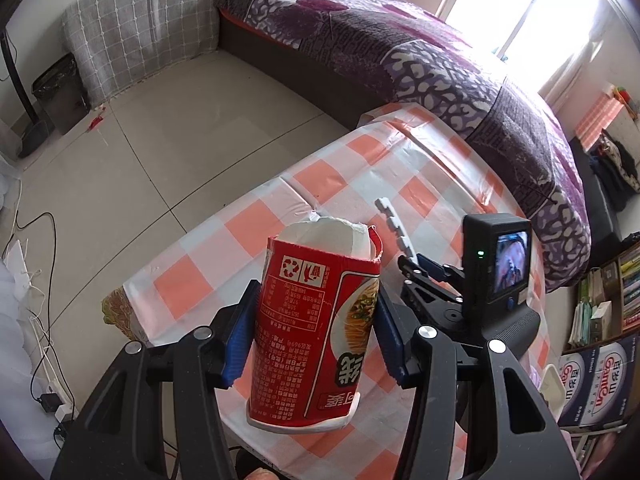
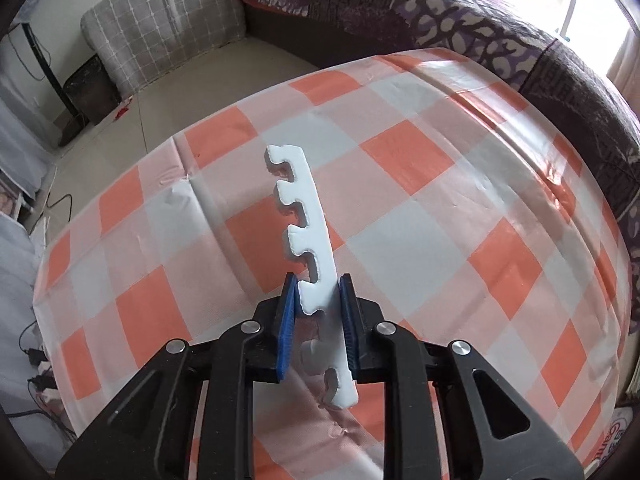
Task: Collect trash
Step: 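Grasp the white foam comb with the right tool, then carry the foam comb and red cup over to the white bin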
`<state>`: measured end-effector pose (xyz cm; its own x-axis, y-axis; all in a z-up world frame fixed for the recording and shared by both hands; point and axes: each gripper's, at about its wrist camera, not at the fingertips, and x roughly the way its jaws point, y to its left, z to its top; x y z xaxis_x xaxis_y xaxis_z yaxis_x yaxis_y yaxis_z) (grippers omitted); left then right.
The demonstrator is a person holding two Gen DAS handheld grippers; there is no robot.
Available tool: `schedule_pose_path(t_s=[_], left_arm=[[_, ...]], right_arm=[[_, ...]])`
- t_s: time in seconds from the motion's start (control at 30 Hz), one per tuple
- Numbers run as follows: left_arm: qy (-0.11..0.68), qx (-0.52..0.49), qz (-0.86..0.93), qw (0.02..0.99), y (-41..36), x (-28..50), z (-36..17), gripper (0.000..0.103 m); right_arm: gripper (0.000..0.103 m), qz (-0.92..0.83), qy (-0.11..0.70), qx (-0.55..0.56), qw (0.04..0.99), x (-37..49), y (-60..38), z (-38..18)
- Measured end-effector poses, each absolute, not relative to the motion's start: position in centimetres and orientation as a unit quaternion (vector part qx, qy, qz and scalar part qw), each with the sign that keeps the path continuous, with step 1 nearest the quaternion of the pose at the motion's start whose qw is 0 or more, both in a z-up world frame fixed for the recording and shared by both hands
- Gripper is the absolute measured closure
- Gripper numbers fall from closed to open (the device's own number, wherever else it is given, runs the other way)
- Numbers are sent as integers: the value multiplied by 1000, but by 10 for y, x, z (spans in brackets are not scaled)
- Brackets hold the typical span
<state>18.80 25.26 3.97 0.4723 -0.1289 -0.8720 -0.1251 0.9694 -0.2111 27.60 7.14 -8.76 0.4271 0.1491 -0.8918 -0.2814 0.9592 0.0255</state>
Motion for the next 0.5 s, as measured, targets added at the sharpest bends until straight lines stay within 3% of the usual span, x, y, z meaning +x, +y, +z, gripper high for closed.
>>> schedule_pose_path(t_s=[0.5], left_arm=[[502, -95, -16, 859, 207, 188, 48, 50]], right_arm=[[82, 63, 467, 7, 882, 248, -1, -31]])
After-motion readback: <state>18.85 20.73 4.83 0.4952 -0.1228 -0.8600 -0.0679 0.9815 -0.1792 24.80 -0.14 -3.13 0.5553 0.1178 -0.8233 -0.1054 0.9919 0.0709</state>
